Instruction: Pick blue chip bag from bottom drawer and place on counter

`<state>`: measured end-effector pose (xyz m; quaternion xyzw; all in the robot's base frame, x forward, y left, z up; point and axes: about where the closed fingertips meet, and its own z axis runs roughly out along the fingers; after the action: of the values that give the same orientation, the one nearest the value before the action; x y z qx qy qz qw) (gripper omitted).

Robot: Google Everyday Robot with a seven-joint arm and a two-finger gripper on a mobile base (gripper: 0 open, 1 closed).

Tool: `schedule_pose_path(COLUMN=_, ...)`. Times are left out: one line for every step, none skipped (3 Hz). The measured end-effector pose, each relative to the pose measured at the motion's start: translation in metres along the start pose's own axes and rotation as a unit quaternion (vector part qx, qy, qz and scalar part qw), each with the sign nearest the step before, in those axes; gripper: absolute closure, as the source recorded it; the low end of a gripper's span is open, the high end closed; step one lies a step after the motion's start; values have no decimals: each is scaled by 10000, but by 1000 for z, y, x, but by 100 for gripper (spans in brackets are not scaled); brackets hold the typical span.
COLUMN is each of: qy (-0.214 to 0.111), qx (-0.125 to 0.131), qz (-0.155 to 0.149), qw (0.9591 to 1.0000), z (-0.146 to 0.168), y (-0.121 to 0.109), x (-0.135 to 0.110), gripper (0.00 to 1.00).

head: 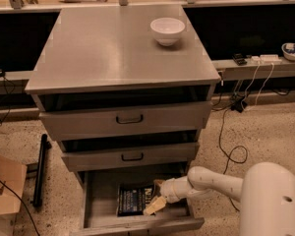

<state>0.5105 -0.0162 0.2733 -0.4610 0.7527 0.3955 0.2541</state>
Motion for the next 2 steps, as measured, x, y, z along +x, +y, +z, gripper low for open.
schedule_pose_path(qy=81, qx=200, qz=-53, qw=9998, z=22, y=-30, x=13, gripper=0)
schedule_pose_path(qy=44, qx=224, qz=-40, qw=9997, z=49, y=-58, x=26, gripper=0)
